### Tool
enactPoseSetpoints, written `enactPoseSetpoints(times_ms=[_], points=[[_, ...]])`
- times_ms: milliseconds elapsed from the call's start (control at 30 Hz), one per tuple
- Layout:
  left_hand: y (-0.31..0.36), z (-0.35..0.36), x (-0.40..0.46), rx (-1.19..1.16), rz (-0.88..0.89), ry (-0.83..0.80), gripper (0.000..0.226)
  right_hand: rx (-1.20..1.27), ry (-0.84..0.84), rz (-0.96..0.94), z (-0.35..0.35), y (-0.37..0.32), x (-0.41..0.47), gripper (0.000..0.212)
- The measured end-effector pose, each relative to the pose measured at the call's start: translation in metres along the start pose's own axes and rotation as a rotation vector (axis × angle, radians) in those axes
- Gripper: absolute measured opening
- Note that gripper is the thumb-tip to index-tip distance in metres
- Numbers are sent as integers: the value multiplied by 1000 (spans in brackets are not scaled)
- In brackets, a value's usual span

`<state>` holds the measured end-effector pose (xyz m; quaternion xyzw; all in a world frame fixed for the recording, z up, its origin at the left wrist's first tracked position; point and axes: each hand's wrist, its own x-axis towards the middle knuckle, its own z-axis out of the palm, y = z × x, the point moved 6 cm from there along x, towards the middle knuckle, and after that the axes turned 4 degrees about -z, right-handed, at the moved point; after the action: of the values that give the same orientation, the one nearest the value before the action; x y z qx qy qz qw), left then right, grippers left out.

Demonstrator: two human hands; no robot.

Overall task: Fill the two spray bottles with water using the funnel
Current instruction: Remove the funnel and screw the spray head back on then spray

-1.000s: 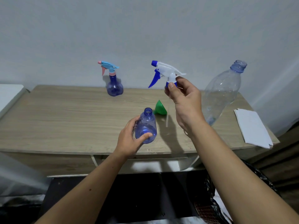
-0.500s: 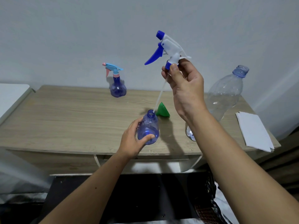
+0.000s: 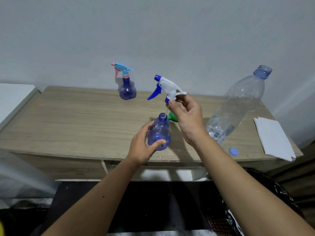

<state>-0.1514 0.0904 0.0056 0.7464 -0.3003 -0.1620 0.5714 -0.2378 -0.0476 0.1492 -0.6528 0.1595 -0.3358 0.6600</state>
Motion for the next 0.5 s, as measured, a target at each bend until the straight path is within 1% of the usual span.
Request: enactPoseSetpoints(times_ms=[200,333,500], points=[[0,0,0,-4,-1,10,77,-207,-64,24,-4,26,-13,20],[0,0,0,-21,6,13,77,-229,-103,37,-1,30,-18,20],[-1,0,-1,-24,-1,5,79,-282,-197,33,-4,32,-15,22]])
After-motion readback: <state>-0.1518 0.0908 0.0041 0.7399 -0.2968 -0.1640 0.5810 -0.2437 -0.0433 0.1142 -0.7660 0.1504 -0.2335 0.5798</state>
